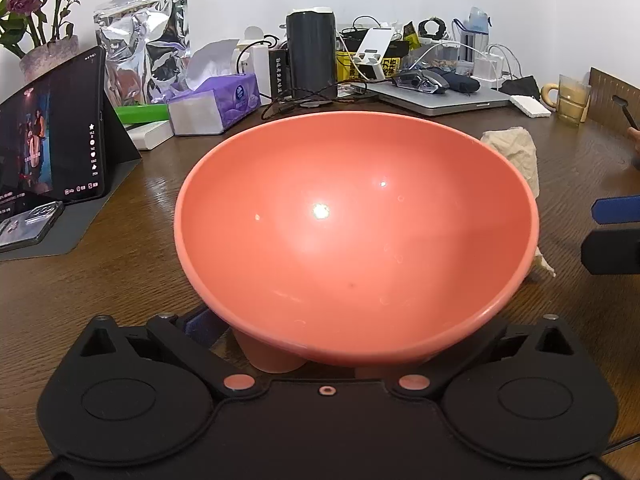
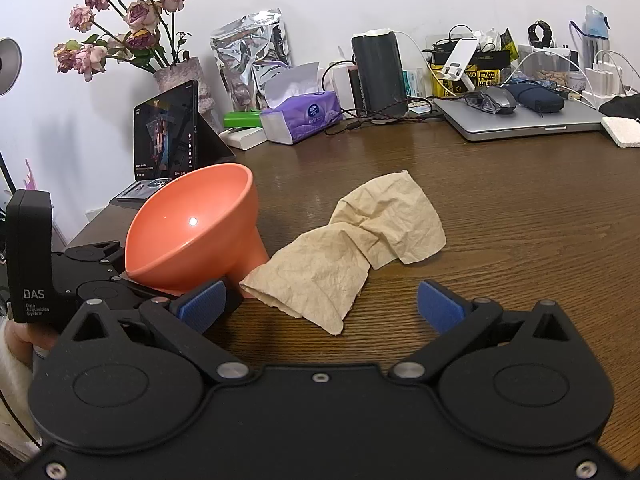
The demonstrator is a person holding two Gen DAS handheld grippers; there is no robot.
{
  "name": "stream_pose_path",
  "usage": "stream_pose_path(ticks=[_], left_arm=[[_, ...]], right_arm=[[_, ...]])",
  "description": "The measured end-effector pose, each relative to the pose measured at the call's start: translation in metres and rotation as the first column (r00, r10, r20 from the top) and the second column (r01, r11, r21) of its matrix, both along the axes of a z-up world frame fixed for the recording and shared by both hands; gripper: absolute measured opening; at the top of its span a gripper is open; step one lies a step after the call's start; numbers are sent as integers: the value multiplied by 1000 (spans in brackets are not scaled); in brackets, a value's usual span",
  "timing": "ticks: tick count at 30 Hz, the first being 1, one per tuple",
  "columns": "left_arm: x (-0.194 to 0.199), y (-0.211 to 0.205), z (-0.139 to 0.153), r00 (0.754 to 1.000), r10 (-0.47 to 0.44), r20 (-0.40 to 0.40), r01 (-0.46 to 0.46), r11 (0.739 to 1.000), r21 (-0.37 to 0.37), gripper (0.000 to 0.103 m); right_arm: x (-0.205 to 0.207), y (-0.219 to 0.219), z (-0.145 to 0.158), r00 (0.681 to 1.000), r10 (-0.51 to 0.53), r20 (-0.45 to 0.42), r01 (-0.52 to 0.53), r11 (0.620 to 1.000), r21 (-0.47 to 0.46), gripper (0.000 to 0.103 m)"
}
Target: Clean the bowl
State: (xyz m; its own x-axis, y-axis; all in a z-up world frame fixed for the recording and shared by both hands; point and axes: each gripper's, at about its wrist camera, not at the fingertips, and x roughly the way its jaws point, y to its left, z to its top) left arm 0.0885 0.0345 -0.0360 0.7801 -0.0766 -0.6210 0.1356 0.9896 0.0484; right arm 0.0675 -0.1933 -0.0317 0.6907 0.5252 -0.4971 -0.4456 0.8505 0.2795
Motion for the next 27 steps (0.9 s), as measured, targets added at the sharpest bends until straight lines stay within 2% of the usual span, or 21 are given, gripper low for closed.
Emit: stream_pose_path(ticks=[16, 27], left_arm=[[-6, 1, 1, 1000, -6, 26, 6, 1000, -4, 95], [-18, 5, 4, 999, -32, 39, 31, 999, 39, 95]], right_arm=[[0, -1, -1, 1000, -2, -4, 2, 1000, 2, 103], [9, 6, 2, 1000, 16, -8, -17, 999, -46, 103]])
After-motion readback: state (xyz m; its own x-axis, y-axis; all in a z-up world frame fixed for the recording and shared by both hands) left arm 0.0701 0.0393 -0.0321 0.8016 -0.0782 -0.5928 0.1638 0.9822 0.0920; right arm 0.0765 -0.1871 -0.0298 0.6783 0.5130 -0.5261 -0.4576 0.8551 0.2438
